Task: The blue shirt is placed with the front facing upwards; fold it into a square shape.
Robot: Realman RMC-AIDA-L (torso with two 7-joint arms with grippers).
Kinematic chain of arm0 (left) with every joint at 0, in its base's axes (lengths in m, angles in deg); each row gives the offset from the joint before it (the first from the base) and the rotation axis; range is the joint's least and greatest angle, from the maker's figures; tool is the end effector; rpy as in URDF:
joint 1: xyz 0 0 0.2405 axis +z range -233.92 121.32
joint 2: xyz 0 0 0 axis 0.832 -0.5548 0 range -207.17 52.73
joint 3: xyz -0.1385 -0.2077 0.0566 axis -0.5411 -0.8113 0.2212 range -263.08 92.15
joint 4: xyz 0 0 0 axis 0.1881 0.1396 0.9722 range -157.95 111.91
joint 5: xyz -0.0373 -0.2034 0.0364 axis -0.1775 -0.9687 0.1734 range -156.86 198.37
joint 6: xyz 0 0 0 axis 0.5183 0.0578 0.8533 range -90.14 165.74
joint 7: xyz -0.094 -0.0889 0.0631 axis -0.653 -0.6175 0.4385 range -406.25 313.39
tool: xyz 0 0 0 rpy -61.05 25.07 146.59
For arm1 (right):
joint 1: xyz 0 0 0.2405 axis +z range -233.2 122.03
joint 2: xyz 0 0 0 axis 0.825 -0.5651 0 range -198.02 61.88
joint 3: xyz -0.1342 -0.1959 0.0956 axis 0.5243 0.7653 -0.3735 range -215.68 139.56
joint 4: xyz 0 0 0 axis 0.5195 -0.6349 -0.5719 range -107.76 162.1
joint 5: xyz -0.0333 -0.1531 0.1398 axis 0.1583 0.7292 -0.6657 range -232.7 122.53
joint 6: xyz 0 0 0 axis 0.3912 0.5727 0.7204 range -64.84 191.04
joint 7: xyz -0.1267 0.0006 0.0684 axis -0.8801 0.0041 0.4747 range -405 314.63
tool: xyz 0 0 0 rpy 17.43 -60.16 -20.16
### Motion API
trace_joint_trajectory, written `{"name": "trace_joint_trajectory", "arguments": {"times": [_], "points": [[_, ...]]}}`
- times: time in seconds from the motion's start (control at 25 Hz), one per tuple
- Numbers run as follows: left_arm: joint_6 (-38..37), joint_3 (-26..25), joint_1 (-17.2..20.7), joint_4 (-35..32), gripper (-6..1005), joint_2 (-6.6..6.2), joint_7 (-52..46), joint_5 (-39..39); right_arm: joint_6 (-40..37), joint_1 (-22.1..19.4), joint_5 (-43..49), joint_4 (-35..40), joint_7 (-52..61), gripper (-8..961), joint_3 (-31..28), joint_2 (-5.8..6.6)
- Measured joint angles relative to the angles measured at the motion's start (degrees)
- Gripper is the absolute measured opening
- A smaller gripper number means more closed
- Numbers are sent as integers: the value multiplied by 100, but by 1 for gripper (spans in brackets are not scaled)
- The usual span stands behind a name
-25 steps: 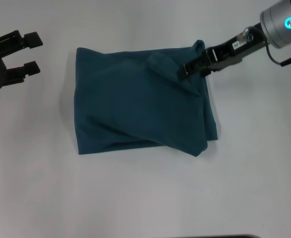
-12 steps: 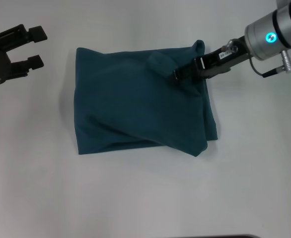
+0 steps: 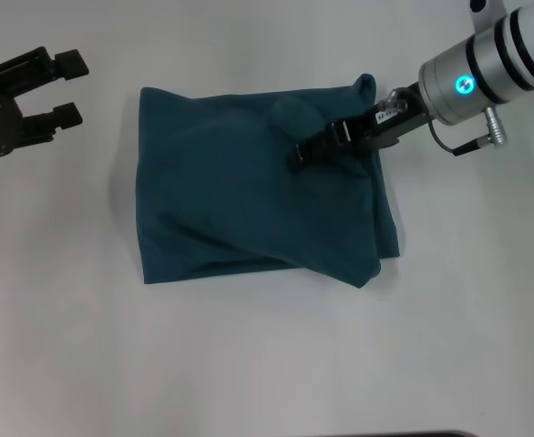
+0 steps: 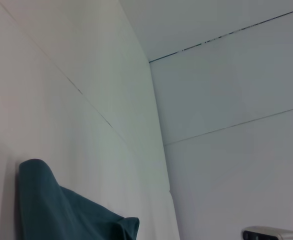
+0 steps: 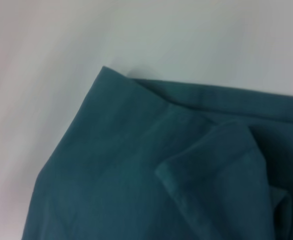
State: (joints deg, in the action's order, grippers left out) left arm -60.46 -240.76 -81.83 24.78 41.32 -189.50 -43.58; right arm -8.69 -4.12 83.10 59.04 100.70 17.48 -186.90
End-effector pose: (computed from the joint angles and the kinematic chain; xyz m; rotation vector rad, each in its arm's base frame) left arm -0.2875 0.3123 0.0673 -2.0338 -2.0221 -1.0835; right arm 0.2014 0.3995 -0.0553 -2.4600 1.6318 -0.0265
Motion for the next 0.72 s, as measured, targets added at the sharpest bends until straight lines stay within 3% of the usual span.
{"name": "trace_joint_trajectory", "arguments": {"times": [0.72], "points": [[18,35,-59,2,923,74,42,0,147,-41,-371,-5,-183,697,-27,-73]]}}
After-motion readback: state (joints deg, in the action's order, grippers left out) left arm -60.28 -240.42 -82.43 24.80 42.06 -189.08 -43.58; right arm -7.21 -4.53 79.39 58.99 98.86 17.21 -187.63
